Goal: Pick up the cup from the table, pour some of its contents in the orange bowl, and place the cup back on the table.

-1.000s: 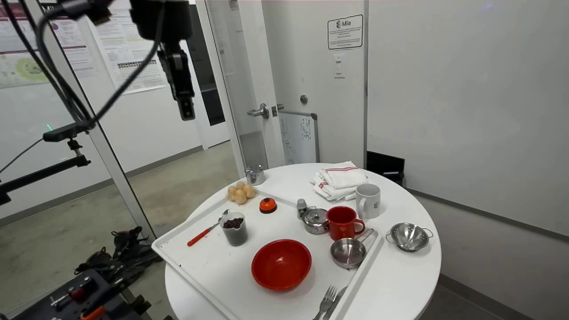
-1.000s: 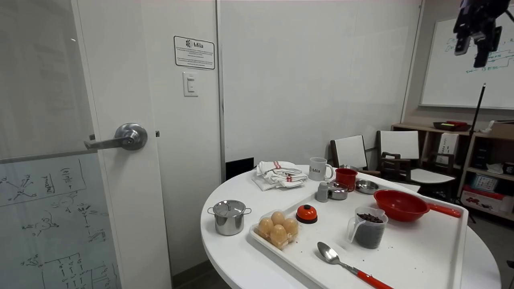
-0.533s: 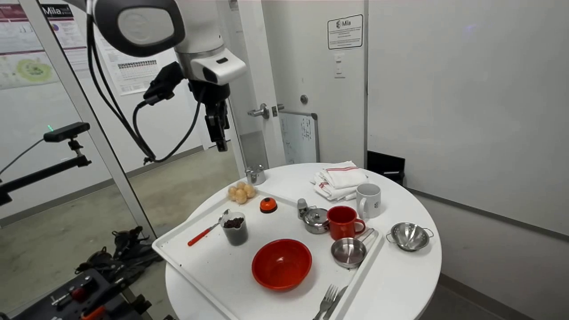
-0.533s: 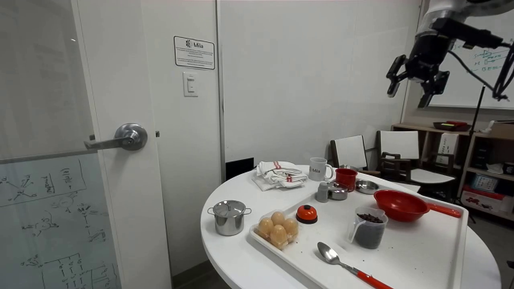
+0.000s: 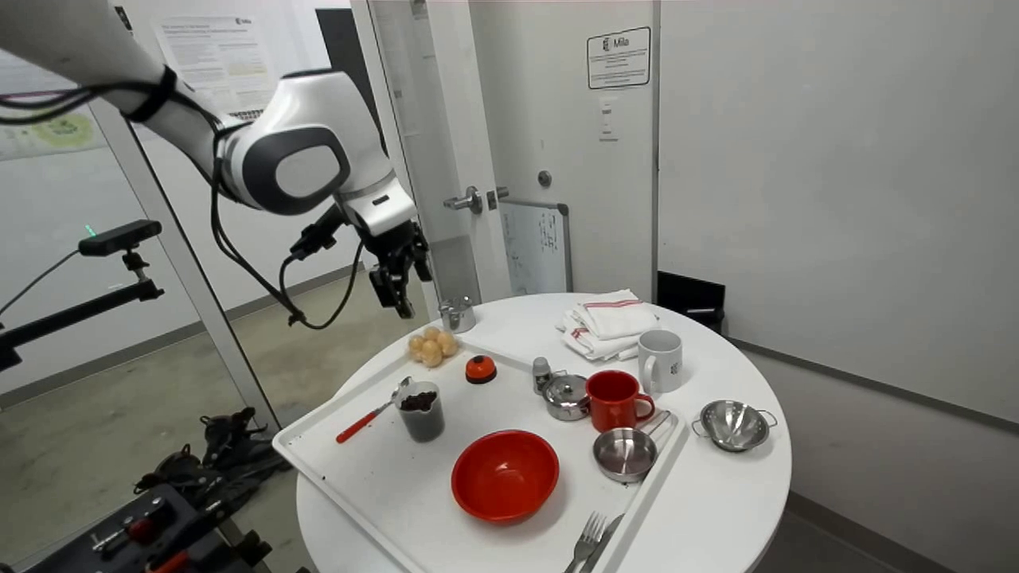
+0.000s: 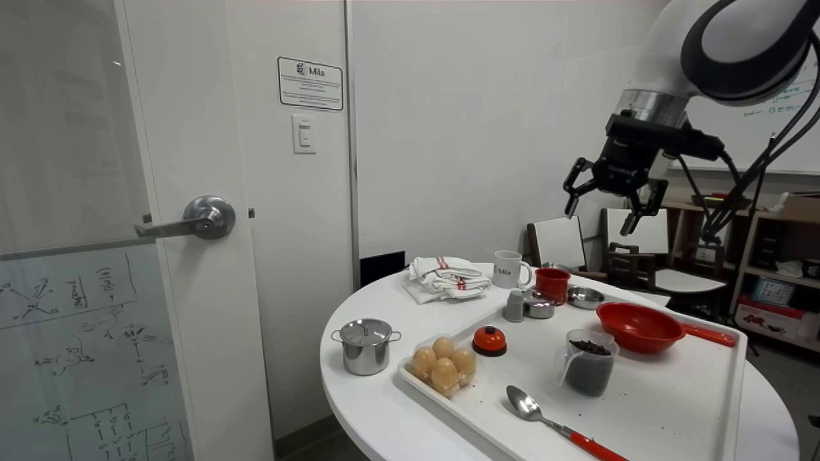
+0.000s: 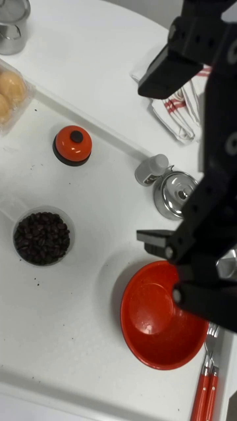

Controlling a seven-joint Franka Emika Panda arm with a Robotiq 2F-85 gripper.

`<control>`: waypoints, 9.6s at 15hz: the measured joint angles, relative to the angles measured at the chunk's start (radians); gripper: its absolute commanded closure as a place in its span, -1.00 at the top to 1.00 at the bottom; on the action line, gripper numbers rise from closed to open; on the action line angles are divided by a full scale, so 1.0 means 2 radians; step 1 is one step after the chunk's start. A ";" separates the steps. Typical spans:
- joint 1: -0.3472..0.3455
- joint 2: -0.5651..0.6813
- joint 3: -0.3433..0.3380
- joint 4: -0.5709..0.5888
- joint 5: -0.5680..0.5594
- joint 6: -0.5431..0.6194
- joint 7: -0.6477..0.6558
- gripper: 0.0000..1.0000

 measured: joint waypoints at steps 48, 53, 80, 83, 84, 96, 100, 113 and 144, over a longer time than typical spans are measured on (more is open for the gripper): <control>0.190 0.292 -0.106 0.182 -0.072 -0.059 0.415 -0.87; 0.171 0.258 -0.121 0.142 -0.072 -0.017 0.406 -0.87; -0.104 0.107 -0.097 0.019 0.438 -0.178 -0.312 -0.87; -0.091 0.112 -0.117 0.024 0.442 -0.220 -0.355 -0.87; -0.089 0.115 -0.122 0.025 0.445 -0.231 -0.367 -0.87; -0.065 0.142 -0.163 0.047 0.496 -0.240 -0.302 -0.87; -0.079 0.157 -0.192 0.064 0.546 -0.261 -0.274 -0.87; -0.134 0.195 -0.231 0.070 0.678 -0.438 -0.271 -0.87; 0.119 0.133 -0.109 0.022 0.109 -0.024 0.050 -0.87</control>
